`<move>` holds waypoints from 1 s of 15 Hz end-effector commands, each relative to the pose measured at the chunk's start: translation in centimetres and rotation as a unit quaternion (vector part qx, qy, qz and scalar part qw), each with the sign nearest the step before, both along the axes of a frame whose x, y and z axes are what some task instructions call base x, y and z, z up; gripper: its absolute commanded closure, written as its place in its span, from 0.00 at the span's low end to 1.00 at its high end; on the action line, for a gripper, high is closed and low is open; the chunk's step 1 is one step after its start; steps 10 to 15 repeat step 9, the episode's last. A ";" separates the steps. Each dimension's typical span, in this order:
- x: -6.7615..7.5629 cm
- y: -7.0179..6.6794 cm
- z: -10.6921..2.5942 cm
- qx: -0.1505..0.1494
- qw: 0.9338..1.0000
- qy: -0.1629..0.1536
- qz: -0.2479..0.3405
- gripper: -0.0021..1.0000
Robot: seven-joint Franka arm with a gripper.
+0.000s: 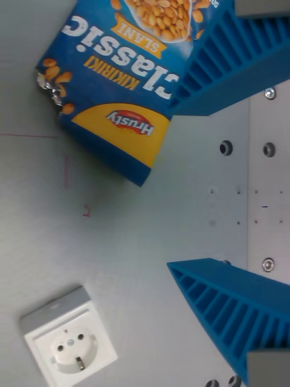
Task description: Move in gripper positive x
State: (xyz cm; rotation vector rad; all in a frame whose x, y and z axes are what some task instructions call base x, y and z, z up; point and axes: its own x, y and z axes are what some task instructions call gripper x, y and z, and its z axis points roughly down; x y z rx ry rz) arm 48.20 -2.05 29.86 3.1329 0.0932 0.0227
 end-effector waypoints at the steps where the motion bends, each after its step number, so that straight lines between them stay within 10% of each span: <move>1: 1.6 0.3 0.2 0.002 1.000 0.010 -0.003 0.00; 9: 5.6 0.6 0.2 0.002 1.000 0.010 -0.003 0.00; 15: 5.6 0.6 0.2 0.002 1.000 0.010 -0.003 0.00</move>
